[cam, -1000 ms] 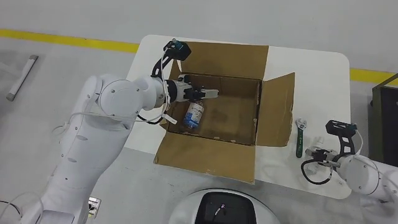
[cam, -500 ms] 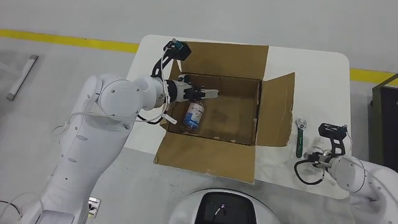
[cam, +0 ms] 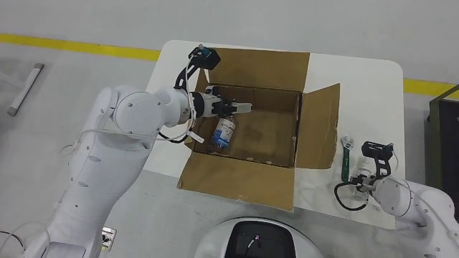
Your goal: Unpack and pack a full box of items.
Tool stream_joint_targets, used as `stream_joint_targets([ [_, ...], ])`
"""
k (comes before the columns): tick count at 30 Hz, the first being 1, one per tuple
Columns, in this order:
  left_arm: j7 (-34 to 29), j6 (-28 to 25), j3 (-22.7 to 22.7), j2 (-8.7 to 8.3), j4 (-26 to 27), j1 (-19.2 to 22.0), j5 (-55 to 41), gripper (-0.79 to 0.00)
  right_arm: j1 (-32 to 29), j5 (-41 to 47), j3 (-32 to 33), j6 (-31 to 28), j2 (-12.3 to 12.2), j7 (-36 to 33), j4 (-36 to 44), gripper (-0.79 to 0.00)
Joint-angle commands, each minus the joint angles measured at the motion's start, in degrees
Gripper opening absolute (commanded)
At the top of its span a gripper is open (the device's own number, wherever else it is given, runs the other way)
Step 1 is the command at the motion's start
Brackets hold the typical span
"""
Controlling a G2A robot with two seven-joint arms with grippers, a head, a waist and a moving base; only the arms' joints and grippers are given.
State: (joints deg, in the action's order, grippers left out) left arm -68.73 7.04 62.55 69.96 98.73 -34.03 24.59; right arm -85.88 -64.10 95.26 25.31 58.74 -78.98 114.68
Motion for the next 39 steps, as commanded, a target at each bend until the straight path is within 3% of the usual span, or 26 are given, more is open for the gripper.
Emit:
stream_joint_targets([
  [1,0.0,0.0,0.0,0.0,0.0,0.0,0.0,0.0,0.49,-0.39,-0.2,-0.24,0.33,-0.25,-0.49,-0.419],
  [5,0.0,0.0,0.0,0.0,0.0,0.0,0.0,0.0,1.04,-1.63,-0.25,-0.85,0.98,-0.86,-0.83,-0.505],
  [6,0.0,0.0,0.0,0.0,0.0,0.0,0.0,0.0,1.19,-1.88,-0.25,-1.01,1.15,-1.02,-0.92,-0.557],
  [8,0.0,0.0,0.0,0.0,0.0,0.0,0.0,0.0,1.44,-2.45,-0.22,-1.3,1.5,-1.31,-1.08,-0.785],
  [15,0.0,0.0,0.0,0.0,0.0,0.0,0.0,0.0,1.69,-0.11,3.21,-2.35,2.69,-2.36,1.73,-0.785],
  [19,0.0,0.0,0.0,0.0,0.0,0.0,0.0,0.0,2.73,7.5,8.14,-2.21,3.24,-2.22,5.62,-0.785],
  [25,0.0,0.0,0.0,0.0,0.0,0.0,0.0,0.0,7.61,31.16,18.31,-1.14,3.66,-1.13,7.71,-0.785],
  [29,3.82,-1.17,2.23,-0.54,1.84,-1.33,2.63,0.0,11.42,44.91,21.86,-1.71,3.55,-1.7,6.47,-0.785],
  [34,6.11,-1.88,6.09,-1.57,5.42,-3.31,7.93,0.0,14.8,56.51,21.06,-3.1,3.21,-2.52,5.53,-0.785],
  [39,7.35,0.44,9.84,-2.69,7.91,-6.59,16.32,0.0,16.93,62.38,15.26,-2.54,2.79,-2.53,6.38,-0.785],
])
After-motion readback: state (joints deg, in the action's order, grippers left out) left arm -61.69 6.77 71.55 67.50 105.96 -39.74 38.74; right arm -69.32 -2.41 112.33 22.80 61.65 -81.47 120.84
